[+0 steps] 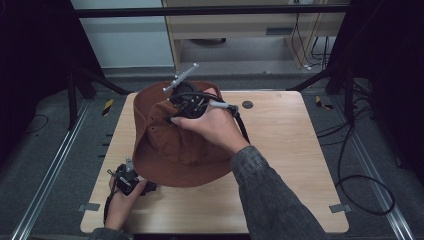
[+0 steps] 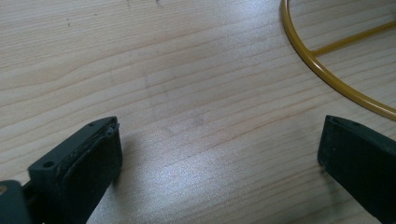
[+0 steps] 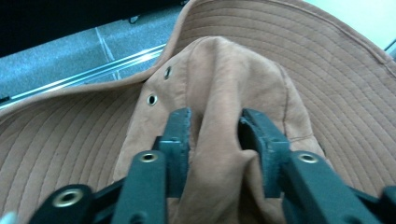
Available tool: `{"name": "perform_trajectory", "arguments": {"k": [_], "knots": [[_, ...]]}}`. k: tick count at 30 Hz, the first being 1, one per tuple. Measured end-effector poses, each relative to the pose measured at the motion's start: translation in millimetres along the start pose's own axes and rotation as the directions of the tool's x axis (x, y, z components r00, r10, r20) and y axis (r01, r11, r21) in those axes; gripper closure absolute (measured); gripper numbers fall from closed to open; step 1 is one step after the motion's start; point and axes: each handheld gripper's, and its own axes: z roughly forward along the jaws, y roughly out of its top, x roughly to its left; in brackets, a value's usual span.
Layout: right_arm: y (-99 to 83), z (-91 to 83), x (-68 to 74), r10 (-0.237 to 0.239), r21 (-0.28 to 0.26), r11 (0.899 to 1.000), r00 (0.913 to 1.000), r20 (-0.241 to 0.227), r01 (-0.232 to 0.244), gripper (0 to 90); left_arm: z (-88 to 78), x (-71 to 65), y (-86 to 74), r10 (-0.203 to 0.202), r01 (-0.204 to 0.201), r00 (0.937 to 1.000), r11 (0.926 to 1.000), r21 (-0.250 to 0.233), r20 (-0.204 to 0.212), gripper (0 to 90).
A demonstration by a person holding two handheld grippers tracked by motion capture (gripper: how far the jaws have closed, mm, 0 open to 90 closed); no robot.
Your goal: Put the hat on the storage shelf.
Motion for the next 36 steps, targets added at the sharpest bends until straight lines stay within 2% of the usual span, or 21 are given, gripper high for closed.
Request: {"name": "perform_trajectory", "arguments": {"k": [7,10,15,23,27,36], "knots": [[-2.3,-0.8,3.6,-0.021,0.002,1.0,0.9998,0.005,0.021,50.8,-0.2,0.1,0.2,0.001,-0.001,1.0,1.0,0.003,0.005,0.0],[-5.3,1.1,1.4,-0.031,0.014,0.999,0.9988,0.039,0.03,39.4,0.2,-1.0,0.4,0.002,-0.002,1.0,1.0,0.0,0.007,0.0],[-9.9,5.5,1.6,-0.041,0.022,0.999,0.9967,0.07,0.039,28.1,0.3,-1.0,0.4,0.003,-0.003,1.0,1.0,-0.001,0.009,0.0],[-8.8,4.5,2.9,-0.042,0.0,0.999,0.9953,0.087,0.042,20.3,0.3,-0.9,0.4,0.005,-0.005,0.9999,1.0,-0.001,0.009,0.0],[-8.2,0.7,2.3,-0.035,-0.006,0.999,0.9961,0.081,0.036,18.7,0.3,-0.9,0.4,0.006,-0.006,0.9999,1.0,0.0,0.009,0.0],[-12.4,-22.4,-2.5,-0.015,-0.046,0.999,0.9968,0.078,0.019,9.6,0.6,-1.2,0.7,0.004,-0.004,0.9999,1.0,-0.001,0.011,0.0]]}}
